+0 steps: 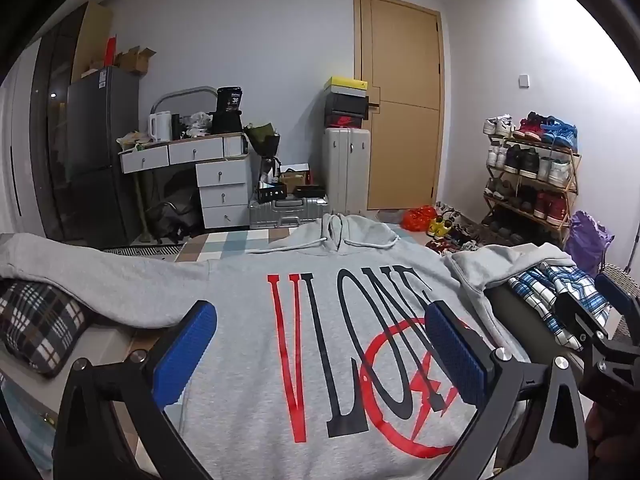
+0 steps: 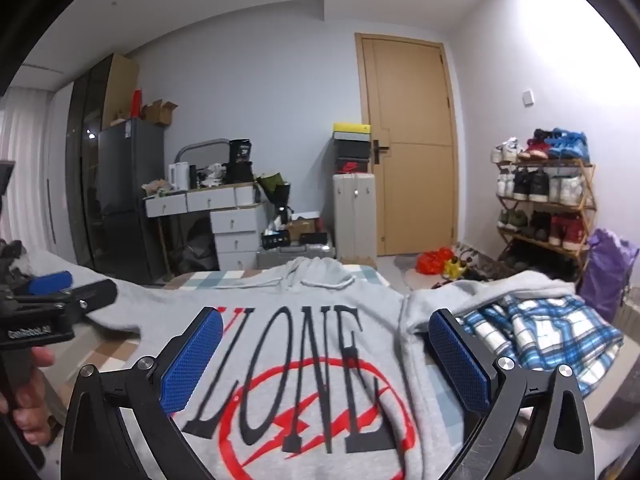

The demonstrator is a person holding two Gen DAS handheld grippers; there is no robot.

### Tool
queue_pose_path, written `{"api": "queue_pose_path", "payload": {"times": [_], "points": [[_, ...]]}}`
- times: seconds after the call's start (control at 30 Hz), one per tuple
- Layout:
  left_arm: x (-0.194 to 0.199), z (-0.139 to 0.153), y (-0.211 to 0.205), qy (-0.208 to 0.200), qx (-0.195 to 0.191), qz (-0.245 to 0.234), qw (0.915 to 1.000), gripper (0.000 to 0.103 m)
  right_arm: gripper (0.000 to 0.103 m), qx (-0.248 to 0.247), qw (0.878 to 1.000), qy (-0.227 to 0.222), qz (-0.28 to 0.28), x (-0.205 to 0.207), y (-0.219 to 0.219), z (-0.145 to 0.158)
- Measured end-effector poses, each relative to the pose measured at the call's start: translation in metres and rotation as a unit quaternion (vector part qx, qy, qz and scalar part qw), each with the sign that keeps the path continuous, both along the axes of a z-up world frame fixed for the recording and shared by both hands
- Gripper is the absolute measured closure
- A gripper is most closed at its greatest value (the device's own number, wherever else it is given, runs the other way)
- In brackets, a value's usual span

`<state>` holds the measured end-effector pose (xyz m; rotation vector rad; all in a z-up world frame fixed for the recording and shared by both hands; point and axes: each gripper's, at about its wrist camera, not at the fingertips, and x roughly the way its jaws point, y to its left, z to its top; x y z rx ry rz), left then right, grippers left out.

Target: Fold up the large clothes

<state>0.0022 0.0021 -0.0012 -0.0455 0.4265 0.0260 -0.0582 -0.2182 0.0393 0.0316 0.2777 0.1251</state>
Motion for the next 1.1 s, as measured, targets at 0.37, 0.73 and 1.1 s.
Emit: {"api": "queue_pose_path", "payload": {"times": [0.37,0.73,1.1], "points": [[-0.003,-0.003,-0.002,0.006,0.001,-0.005,1.0000,0.001,0.000,0.006,1.000,0.003,0.009,-0.005,0.000,0.000],[-0.005,-0.006,0.000,0.013,-0.002,-0.014,0.9998,0.001,0.000,0.010,1.000,-0.005,0.013,-0.008,-0.001,0.001],[-0.010,-0.005,0.002,0.007,-0.004,-0.009,0.9999,0.001,0.000,0.011,1.000,-0.006,0.014,-0.010,0.000,0.002]]}}
